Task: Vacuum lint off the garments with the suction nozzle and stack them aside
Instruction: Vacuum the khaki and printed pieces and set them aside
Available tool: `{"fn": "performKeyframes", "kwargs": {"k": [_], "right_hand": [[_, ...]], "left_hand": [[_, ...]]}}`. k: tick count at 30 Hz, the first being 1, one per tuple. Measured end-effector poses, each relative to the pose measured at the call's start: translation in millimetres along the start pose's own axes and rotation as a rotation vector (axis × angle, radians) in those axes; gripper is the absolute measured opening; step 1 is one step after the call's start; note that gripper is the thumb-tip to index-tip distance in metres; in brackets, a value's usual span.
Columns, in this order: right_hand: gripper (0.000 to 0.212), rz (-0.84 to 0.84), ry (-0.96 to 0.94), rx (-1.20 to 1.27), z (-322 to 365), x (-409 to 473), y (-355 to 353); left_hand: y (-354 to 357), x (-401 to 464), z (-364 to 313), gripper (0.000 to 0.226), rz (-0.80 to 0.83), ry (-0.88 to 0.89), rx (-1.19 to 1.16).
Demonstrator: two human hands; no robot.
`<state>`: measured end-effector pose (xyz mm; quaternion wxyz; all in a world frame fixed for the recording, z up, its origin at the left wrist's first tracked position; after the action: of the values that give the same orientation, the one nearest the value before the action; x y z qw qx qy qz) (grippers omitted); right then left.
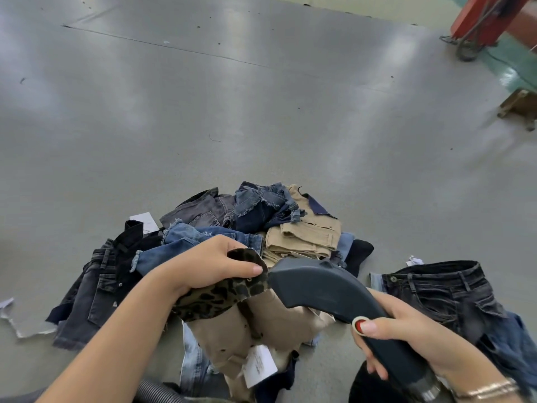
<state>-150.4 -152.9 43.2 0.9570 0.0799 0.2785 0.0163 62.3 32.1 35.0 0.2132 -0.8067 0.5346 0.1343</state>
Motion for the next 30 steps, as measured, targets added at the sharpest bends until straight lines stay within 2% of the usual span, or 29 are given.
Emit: {"fn": "performKeyframes", "kwargs": {"k": [5,8,11,14,17,20,22,26,30], "right_hand": [[0.056,-0.007,-0.009,0.016,0.1,-0.8,-3.6],[0.056,0.009,-0.01,0.011,0.7,1.3,-0.8],[0.051,-0.015,-0.053,0.027,3.9,4.5,-0.3],[0.046,-0.063,-0.089,0.057,5.2,3.4,-5.5],[0.045,-0.016,-0.063,0.058,1.9,0.6,-4.4],[0.05,0.028,-0.026,0.029,-1.2,3.1,1.2],[0.047,0.006,-0.048,0.027,-0.4,6.6,1.1],[0.038,-0.072,-0.093,0.084,1.1,6.9,-6.5],[0.045,0.003,-0.045,0.062,-3.1,4.3,-5.2]], "left_hand": [[-4.8,-0.3,-3.4,0.009,-0.047,0.05,-0.047],[1.5,0.9,-3.3,0.011,0.005,0.048,-0.005],[8.0,1.1,-2.1,0.024,0.053,0.039,0.044],[4.0,0.1,-0.8,0.012,0.034,0.03,0.008],[2.5,1.5,-1.0,0.012,0.013,0.035,0.013],[11.5,3.8,-1.9,0.023,0.051,0.041,0.053],[16.8,4.8,-0.4,0.027,0.077,0.031,0.076],[17.6,5.0,0.0,0.02,0.097,0.02,0.056],[17.4,6.9,-0.6,0.024,0.097,0.029,0.04]]}}
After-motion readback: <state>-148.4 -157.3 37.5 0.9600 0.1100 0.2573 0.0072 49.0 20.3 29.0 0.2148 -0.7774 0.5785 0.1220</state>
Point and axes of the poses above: each hand's wrist, its own x-axis towards the middle knuckle, its own y-axis out of the palm, z = x × y, the point moved 4 cm from there along x, towards the middle knuckle, and after that the axes turned 1 degree about -y, right-handed, at the moved point
